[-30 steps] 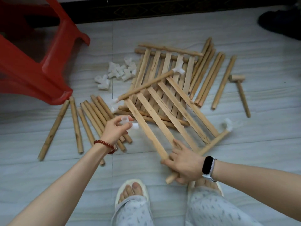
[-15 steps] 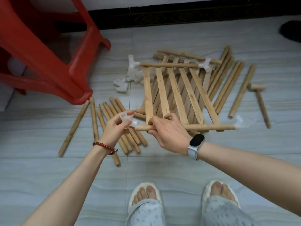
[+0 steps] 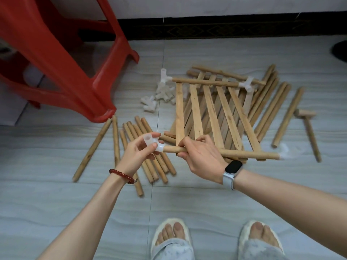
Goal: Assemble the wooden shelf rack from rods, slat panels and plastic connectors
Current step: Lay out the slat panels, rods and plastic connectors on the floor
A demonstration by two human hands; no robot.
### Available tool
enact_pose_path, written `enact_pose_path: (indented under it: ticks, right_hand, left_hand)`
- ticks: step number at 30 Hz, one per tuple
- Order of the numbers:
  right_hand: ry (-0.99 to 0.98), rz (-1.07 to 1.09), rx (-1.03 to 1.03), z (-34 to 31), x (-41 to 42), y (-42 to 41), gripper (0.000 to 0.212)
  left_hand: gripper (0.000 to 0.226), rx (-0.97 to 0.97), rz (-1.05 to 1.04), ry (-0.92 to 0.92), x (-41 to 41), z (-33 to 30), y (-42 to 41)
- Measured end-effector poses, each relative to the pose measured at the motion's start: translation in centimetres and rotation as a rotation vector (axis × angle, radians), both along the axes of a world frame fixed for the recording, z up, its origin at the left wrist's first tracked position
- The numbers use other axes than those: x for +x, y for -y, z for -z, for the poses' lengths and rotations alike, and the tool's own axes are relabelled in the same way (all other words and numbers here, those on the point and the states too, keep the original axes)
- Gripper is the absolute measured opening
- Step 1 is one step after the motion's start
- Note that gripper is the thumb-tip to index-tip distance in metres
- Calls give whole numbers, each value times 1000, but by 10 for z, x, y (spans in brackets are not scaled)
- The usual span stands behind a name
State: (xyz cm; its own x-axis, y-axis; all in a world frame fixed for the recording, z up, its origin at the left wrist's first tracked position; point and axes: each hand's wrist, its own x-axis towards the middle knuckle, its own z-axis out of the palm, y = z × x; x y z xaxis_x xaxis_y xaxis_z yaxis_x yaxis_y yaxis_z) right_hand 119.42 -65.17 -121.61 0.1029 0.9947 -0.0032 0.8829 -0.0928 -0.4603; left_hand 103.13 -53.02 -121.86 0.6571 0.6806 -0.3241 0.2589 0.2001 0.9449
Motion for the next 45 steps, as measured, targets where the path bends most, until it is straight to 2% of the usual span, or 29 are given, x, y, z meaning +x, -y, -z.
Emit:
enact_pose_path:
  ticks: [3,6,12,15,17,18,20,21,23,25,26,33,36,38,40,43,45]
  right_hand:
    - [19,-8,-11,0,0,-2,18]
    - [25,2,0,-1,1,-4,18]
    - [21,40,25,-8,3,-9,18]
    - [-8,48,38,-13,5,-12,18]
    - [-31,41,29,-13,5,-12,18]
    - [-33,35,14,-14,5,-12,19]
    - [-40,27,-15,-15,6,-8,20]
    - [-48,25,-11,-17,6,-7,21]
    - [-71,20,9,-24,9,-8,20]
    - [-100,7,4,-32,10,-7,19]
    - [-110,3,0,-34,11,-5,18]
    - [-98,32,56,-36,13,-2,14]
    - [-134,16,56,-29,13,1,15]
    - [-141,6,-2,-24,12,5,17]
    - [-194,16,-61,-13,7,6,16]
    - [-218,26,-192,8,-1,9,14]
    - [-179,5,-299,22,-5,11,17]
  left_hand:
    - [19,110,0,-11,0,-2,4]
    - [24,229,-46,-14,7,-5,12]
    - [22,269,-173,36,21,-13,24]
    - [21,302,-175,1,24,-15,27]
    - [11,381,-122,-72,23,-15,20]
    - [17,432,-75,-140,22,-15,14]
    - [42,487,-12,-228,23,-18,8]
    - [51,456,-33,-194,27,-23,6]
    - [61,238,-143,-32,41,-33,1]
    - [56,-23,-216,68,55,-38,-5]
    - [51,-82,-220,66,60,-40,-6]
    - [34,-24,-282,69,77,-48,7]
    - [34,61,-214,46,74,-42,8]
    - [33,28,-135,31,68,-32,10]
    - [30,-39,-50,-45,59,-18,4]
    - [20,16,123,-414,49,5,-10]
    - [22,-24,176,-596,47,17,-10]
